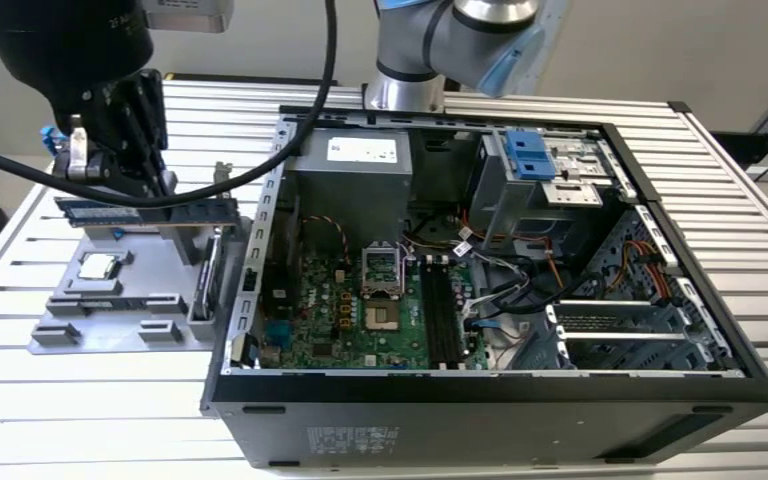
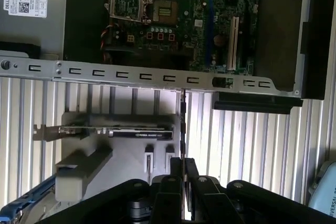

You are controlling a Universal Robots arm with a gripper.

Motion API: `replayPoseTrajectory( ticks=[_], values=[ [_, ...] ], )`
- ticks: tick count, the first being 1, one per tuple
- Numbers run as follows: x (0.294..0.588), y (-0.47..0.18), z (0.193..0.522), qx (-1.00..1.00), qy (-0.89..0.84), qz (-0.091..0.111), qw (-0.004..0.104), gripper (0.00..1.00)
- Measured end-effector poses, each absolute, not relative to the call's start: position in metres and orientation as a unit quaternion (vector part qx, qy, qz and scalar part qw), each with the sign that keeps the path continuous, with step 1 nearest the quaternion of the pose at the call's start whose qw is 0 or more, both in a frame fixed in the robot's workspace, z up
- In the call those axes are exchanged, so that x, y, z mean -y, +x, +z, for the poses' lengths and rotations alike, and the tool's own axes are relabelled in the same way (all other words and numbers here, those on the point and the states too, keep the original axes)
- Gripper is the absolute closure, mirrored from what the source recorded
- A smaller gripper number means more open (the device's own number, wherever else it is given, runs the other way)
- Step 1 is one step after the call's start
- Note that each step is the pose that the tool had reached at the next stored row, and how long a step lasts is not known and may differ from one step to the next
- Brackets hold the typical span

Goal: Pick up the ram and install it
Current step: 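Pick up the ram and move it above insertion slot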

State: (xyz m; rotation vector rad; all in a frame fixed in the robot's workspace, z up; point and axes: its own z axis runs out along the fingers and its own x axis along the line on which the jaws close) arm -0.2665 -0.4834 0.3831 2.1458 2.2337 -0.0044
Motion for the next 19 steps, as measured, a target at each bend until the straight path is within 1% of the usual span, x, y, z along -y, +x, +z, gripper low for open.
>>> replayPoseTrajectory(
  ticks=[19],
  values=[
    [0.483,-0.244,0.383,-0.721,0.693,-0.001,0.022,1.00]
  ],
)
